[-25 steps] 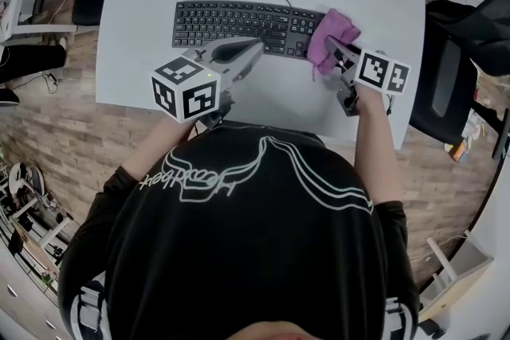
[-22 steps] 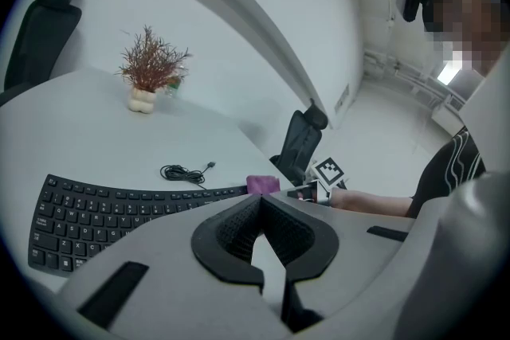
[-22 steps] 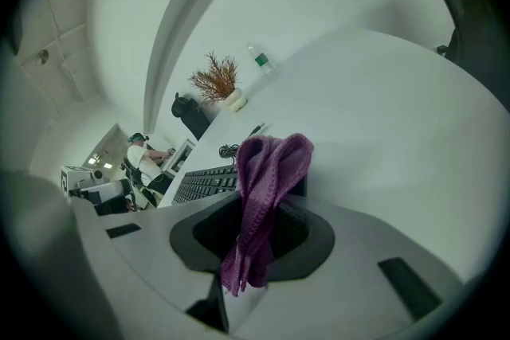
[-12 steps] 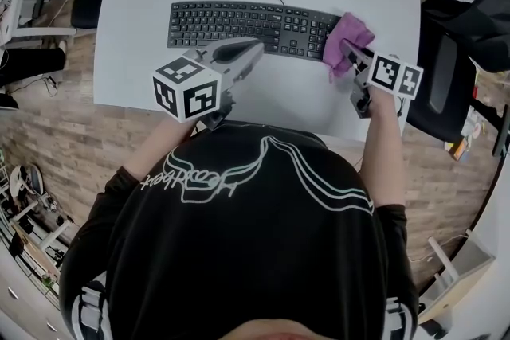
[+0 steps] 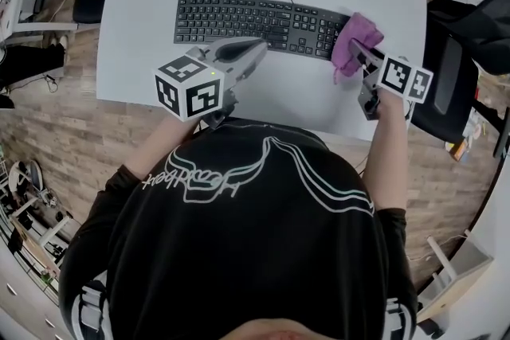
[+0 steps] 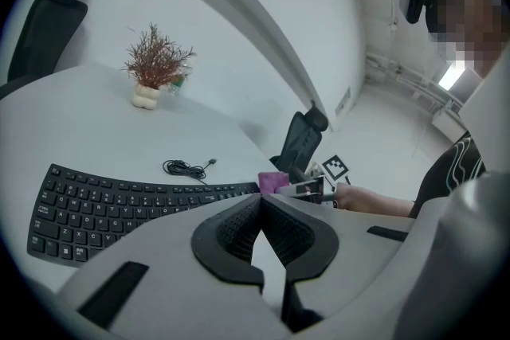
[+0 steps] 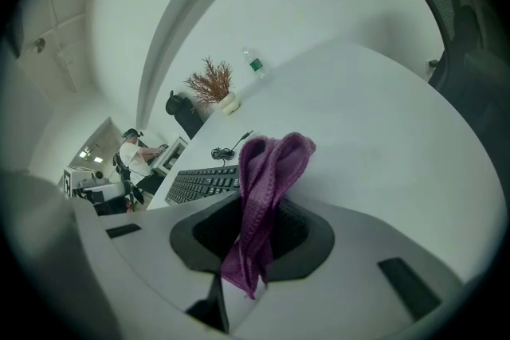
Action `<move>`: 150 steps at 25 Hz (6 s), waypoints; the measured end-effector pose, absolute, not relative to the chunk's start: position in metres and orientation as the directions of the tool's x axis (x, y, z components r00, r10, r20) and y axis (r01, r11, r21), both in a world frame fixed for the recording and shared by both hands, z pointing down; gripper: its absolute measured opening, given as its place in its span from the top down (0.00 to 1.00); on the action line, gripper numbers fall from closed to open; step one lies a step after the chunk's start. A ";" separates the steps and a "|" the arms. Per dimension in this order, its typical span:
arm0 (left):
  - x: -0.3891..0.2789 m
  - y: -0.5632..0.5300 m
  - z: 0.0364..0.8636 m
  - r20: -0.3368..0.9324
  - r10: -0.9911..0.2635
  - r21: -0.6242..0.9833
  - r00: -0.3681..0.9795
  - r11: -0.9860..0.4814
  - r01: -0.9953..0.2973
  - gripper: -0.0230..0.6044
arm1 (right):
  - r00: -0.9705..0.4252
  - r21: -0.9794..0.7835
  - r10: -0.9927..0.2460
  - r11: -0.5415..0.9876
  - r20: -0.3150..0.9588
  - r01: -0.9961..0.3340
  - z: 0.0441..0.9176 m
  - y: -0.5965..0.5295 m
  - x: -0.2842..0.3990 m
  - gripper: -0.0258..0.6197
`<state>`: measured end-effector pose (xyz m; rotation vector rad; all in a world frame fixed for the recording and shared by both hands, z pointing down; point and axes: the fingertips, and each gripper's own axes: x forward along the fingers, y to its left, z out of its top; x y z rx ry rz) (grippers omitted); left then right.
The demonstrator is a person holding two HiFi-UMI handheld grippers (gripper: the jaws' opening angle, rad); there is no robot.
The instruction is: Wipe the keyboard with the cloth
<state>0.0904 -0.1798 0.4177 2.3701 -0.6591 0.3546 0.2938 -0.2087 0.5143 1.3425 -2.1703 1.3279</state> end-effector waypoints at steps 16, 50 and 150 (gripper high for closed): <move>0.029 -0.184 0.414 0.407 -0.413 0.515 0.815 -0.633 -0.578 0.95 | -0.705 -0.616 -0.502 0.366 0.500 -0.697 0.460 -0.228 0.159 0.86; -0.045 -0.182 0.419 0.407 -0.502 0.527 0.763 -0.553 -0.645 0.95 | -0.695 -0.573 -0.348 0.397 0.629 -0.717 0.525 -0.246 0.071 0.86; 0.054 -0.042 0.320 0.266 -0.372 0.418 0.889 -0.787 -0.454 0.95 | -0.667 -0.410 -0.733 0.571 0.136 -0.711 0.318 -0.031 0.166 0.86</move>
